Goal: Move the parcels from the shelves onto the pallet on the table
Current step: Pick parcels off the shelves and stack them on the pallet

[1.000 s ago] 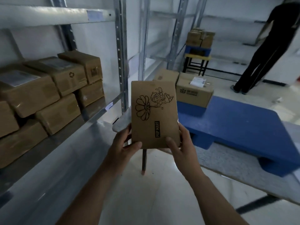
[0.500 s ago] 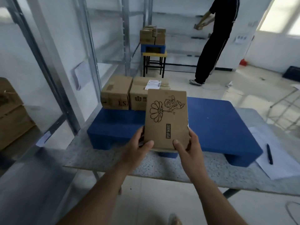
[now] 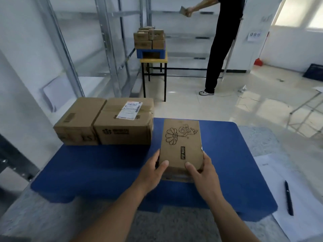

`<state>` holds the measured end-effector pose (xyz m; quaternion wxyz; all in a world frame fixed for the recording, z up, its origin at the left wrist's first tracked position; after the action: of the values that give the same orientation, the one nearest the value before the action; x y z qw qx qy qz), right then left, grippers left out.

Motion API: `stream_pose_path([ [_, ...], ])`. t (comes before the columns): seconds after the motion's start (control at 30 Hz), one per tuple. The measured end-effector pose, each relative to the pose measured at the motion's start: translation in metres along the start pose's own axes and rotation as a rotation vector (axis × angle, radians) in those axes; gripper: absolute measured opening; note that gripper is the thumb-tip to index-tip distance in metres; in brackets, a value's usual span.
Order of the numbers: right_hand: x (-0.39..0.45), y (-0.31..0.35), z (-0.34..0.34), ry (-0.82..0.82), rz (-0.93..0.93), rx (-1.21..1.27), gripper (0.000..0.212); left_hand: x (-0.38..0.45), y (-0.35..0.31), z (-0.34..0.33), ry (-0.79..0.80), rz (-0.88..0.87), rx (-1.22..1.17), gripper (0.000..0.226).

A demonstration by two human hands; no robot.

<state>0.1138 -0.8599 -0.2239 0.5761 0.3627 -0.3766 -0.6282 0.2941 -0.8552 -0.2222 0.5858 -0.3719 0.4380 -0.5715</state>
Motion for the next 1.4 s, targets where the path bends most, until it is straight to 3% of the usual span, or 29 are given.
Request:
stream_pose_path([
  [0.17,0.049,0.003,0.001,0.050,-0.013,-0.044,0.060,0.042,0.000,-0.001,-0.023,0.132,0.094,0.062],
  [0.23,0.066,0.009,-0.002,0.069,-0.024,-0.048,0.062,0.056,-0.005,0.004,-0.040,0.120,0.257,0.060],
  [0.4,0.104,0.022,-0.009,0.103,-0.046,-0.042,0.054,0.087,-0.036,0.035,-0.469,-0.257,0.812,0.055],
  [0.57,0.131,0.031,-0.019,0.124,-0.057,-0.048,0.055,0.118,-0.034,0.073,-0.345,-0.037,1.064,0.044],
  [0.9,0.165,0.047,-0.045,0.181,-0.035,-0.068,0.053,0.117,-0.037,0.088,-0.265,-0.043,1.030,0.035],
  [1.23,0.166,0.053,-0.044,0.158,-0.041,-0.127,0.047,0.117,-0.031,0.090,-0.254,-0.041,0.988,0.045],
  [1.33,0.156,0.063,-0.042,0.032,0.075,-0.259,0.063,0.104,-0.033,0.091,-0.342,-0.078,0.901,0.049],
  [1.4,0.141,0.070,-0.044,-0.065,0.251,-0.343,0.059,0.088,-0.034,0.090,-0.420,-0.103,0.835,0.047],
])
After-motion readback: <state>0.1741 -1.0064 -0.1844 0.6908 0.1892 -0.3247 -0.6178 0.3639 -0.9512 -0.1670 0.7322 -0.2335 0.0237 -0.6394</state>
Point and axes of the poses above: each hand's wrist, its own x-axis towards the middle knuckle, its own z-axis out of the back of the hand, y = z × x, the point moved 1 cm from there along x, towards the middle knuckle, and after that the axes turned 1 degree about -z, right-handed, at the moved point
